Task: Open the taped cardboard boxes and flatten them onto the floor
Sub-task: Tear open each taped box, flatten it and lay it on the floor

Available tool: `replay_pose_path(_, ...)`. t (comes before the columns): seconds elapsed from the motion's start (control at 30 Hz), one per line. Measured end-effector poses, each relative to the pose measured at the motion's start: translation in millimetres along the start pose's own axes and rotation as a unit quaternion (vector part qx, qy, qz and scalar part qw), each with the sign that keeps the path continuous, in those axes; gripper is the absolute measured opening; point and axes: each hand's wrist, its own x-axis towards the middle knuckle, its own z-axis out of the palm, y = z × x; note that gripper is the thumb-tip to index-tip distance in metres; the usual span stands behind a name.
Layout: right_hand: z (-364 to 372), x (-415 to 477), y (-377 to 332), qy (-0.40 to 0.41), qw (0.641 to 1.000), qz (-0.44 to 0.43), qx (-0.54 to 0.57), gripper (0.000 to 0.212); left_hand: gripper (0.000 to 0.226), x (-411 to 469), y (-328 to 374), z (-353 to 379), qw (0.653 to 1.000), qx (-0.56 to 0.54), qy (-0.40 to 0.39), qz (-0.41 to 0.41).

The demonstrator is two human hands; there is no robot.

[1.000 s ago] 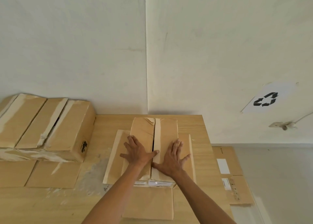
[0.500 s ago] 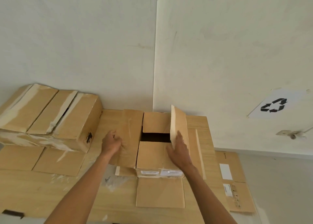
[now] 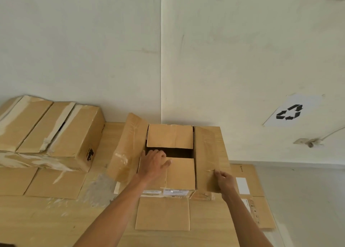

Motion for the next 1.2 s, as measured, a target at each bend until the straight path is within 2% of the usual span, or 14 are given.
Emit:
replay_pose_path(0.07, 5, 2, 0, 0.008, 0.998, -0.006, -0.059, 0.047, 0.047, 0, 6, -16, 0.995, -0.061, 0.074, 0.002)
replay_pose_path(0.1, 7, 1, -2, 0.007, 0.996, -0.018, -0.083, 0.052, 0.047, -1, 9, -26, 0.995, -0.076, 0.069, -0.003)
replay_pose_path(0.2, 12, 0, -10, 0.008, 0.98, -0.114, -0.163, 0.058, 0.032, -2, 11, -60, 0.99, -0.099, -0.101, -0.026)
replay_pose_path(0.27, 14, -1, -18, 0.024, 0.968, -0.177, -0.174, 0.057, 0.015, -7, 9, -77, 0.954, -0.157, -0.249, -0.063)
replay_pose_path(0.37, 28, -5, -28, 0.036, 0.941, -0.264, -0.209, 0.056, 0.059, -33, 9, -66, 0.917, -0.189, -0.333, -0.11)
replay_pose_path(0.5, 53, -6, -35, -0.024, 0.89, -0.284, -0.356, 0.108, 0.129, -66, 12, -31, 0.939, -0.184, -0.284, -0.053)
replay_pose_path(0.6, 66, -3, -31, -0.056, 0.86, -0.273, -0.426, 0.125, 0.14, -84, 8, -6, 0.962, -0.105, -0.25, -0.018)
replay_pose_path(0.73, 74, -5, -33, -0.049, 0.869, -0.26, -0.418, 0.102, 0.123, -104, -5, 33, 0.981, -0.059, -0.185, 0.005)
replay_pose_path(0.83, 76, -11, -44, -0.045, 0.847, -0.205, -0.489, 0.073, 0.115, -103, -15, 41, 0.988, -0.073, -0.13, 0.035)
replay_pose_path(0.9, 74, -16, -50, -0.005, 0.827, -0.179, -0.534, 0.074, 0.115, -98, -22, 37, 0.988, -0.079, -0.129, 0.041)
replay_pose_path(1.0, 81, -25, -56, 0.09, 0.753, -0.391, -0.521, 0.063, 0.116, -91, -28, 31, 0.984, -0.084, -0.153, 0.045)
replay_pose_path(1.07, 95, -33, -61, 0.011, 0.719, -0.494, -0.489, 0.041, 0.113, -90, -26, 30, 0.982, -0.076, -0.168, 0.047)
replay_pose_path(1.13, 113, -37, -64, -0.147, 0.726, -0.441, -0.507, 0.048, 0.108, -90, -27, 30, 0.98, -0.078, -0.175, 0.045)
replay_pose_path(1.2, 125, -34, -69, -0.231, 0.718, -0.359, -0.549, 0.067, 0.102, -91, -32, 28, 0.98, -0.078, -0.178, 0.045)
